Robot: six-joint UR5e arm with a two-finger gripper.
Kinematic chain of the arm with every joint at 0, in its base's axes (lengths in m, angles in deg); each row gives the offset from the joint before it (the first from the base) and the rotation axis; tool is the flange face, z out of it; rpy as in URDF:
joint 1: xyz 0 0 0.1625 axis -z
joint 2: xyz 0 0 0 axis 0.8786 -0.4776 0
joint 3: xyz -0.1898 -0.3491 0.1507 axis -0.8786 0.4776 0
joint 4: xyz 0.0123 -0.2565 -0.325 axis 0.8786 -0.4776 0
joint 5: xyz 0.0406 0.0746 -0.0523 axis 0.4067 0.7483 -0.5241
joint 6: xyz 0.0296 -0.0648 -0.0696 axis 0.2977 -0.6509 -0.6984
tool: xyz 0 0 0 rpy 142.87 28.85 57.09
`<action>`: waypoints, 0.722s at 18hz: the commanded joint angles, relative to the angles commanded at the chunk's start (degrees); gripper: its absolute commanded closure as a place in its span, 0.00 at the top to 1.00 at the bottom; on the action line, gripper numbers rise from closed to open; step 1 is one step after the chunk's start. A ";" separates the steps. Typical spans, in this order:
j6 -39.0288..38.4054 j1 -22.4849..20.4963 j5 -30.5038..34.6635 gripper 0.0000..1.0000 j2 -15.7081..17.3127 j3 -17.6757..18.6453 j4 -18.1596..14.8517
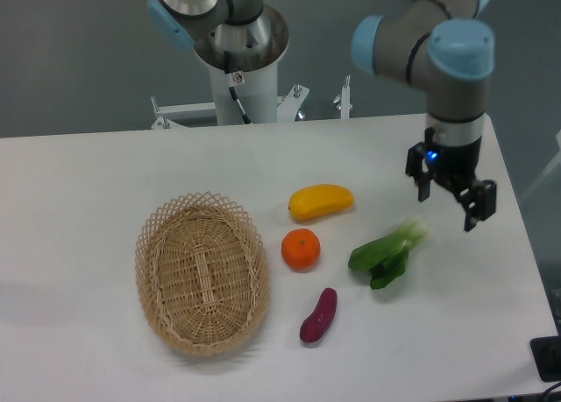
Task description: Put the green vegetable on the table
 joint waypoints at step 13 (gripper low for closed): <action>14.96 -7.83 -2.11 1.00 2.11 -0.36 -5.91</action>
